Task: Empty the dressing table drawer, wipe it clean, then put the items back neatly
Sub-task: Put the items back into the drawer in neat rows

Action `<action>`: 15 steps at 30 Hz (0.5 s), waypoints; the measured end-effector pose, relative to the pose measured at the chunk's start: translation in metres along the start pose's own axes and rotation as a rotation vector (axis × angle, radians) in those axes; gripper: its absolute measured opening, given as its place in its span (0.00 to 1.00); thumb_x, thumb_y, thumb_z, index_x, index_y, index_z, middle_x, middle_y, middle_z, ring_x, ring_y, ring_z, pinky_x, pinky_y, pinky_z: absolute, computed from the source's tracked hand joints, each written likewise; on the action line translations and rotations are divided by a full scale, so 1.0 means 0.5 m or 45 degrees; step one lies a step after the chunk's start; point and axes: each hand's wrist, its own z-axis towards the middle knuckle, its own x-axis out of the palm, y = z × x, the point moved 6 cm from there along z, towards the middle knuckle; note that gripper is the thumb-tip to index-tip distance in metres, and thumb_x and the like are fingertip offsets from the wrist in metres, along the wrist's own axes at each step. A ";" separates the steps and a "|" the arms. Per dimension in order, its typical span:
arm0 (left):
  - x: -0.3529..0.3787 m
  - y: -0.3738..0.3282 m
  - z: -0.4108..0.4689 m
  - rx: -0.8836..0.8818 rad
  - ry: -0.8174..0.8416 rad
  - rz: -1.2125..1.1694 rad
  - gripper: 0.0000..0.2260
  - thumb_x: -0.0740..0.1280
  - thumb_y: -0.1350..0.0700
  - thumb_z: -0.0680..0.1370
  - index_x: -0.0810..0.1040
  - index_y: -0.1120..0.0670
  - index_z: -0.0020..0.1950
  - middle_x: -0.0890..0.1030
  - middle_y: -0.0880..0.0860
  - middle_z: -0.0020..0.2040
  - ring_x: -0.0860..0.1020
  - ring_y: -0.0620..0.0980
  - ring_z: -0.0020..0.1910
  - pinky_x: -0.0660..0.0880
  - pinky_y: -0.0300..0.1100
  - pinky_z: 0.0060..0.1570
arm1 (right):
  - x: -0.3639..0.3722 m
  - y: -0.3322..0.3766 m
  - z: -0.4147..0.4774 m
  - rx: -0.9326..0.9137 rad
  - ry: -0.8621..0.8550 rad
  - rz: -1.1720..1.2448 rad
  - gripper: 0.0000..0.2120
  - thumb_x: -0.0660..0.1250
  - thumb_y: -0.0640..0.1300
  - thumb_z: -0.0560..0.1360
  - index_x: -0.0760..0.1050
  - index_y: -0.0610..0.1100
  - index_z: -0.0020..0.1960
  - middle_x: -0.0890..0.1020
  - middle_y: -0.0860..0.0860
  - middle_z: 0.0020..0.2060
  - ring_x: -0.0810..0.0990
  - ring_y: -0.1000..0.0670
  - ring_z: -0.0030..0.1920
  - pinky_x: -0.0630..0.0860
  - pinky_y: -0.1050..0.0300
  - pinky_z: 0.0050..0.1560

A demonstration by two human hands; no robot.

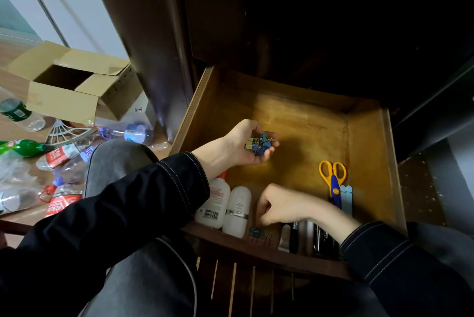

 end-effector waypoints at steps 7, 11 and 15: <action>-0.001 0.000 -0.001 -0.002 -0.004 -0.013 0.16 0.55 0.58 0.78 0.76 0.61 0.60 0.80 0.60 0.45 0.76 0.52 0.37 0.75 0.39 0.31 | 0.001 0.012 -0.007 -0.021 0.055 -0.025 0.07 0.70 0.38 0.74 0.82 0.33 0.45 0.76 0.44 0.34 0.71 0.49 0.35 0.66 0.54 0.37; -0.001 0.000 -0.002 -0.003 -0.009 -0.014 0.16 0.54 0.58 0.79 0.76 0.61 0.60 0.80 0.60 0.46 0.77 0.52 0.37 0.75 0.39 0.32 | 0.004 0.008 -0.006 -0.012 0.077 -0.031 0.09 0.70 0.42 0.76 0.83 0.35 0.45 0.77 0.47 0.33 0.71 0.51 0.34 0.66 0.54 0.36; -0.002 -0.003 -0.003 0.003 -0.013 -0.041 0.18 0.53 0.60 0.78 0.77 0.62 0.60 0.80 0.61 0.46 0.76 0.53 0.38 0.74 0.41 0.36 | -0.035 -0.010 -0.003 0.078 -0.110 0.053 0.12 0.69 0.45 0.77 0.83 0.37 0.43 0.78 0.50 0.27 0.72 0.57 0.26 0.69 0.57 0.34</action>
